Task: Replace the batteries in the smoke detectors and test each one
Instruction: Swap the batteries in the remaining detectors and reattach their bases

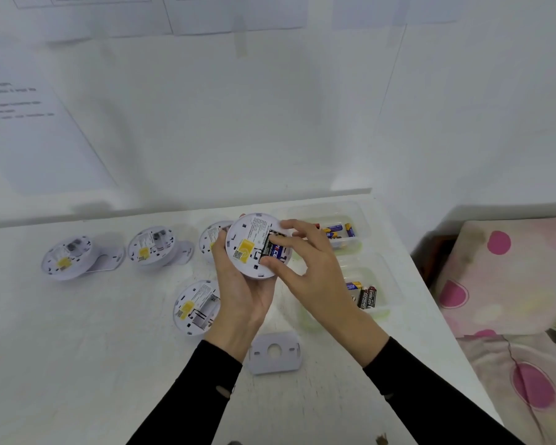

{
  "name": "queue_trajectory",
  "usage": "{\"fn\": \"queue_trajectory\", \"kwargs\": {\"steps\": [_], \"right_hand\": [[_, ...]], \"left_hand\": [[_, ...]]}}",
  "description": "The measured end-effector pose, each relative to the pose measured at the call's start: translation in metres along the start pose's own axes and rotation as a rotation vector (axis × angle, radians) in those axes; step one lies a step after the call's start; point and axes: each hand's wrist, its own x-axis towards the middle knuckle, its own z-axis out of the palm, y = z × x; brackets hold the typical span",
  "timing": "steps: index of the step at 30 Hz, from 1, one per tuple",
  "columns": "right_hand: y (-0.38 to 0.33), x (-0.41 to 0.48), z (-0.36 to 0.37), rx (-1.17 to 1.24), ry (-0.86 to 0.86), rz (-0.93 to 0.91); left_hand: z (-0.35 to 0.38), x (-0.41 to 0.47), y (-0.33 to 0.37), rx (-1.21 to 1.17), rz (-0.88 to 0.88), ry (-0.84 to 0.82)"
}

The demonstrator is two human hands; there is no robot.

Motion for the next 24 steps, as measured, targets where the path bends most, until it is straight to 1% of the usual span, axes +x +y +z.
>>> {"fn": "queue_trajectory", "kwargs": {"steps": [2,3,5,6,7,9,10,12,13,15,18,24], "right_hand": [[-0.004,-0.003,-0.001,0.052,0.005,0.058],[-0.006,-0.008,-0.002,0.074,0.027,0.056],[-0.007,-0.025,-0.002,0.074,0.108,-0.021],[-0.003,-0.038,-0.001,0.058,0.106,-0.061],[0.002,-0.053,-0.001,0.042,0.040,-0.084],[0.015,-0.081,0.001,-0.032,-0.229,-0.122],[0.022,-0.092,0.003,-0.111,-0.355,-0.176],[0.030,-0.103,0.005,-0.231,-0.505,-0.320],[0.029,-0.104,0.006,-0.260,-0.542,-0.371],[0.027,-0.103,0.010,-0.280,-0.596,-0.391],[0.033,-0.105,0.015,-0.278,-0.662,-0.305],[0.042,-0.108,0.015,-0.286,-0.652,-0.218]], "left_hand": [[-0.003,-0.003,0.002,0.022,-0.009,-0.014],[-0.004,-0.004,0.004,0.034,-0.015,-0.027],[-0.010,-0.004,0.012,0.048,-0.012,-0.036],[-0.014,-0.003,0.017,0.042,0.000,-0.022],[-0.019,-0.002,0.023,0.025,0.013,-0.002],[-0.030,0.000,0.034,-0.005,0.042,0.054],[-0.036,0.001,0.038,-0.005,0.056,0.074],[-0.046,-0.001,0.043,-0.007,0.063,0.092],[-0.049,-0.003,0.045,-0.008,0.065,0.093],[-0.053,-0.009,0.046,0.003,0.070,0.075],[-0.056,-0.016,0.045,-0.002,0.068,0.058],[-0.062,-0.025,0.049,-0.001,0.056,0.029]]}}
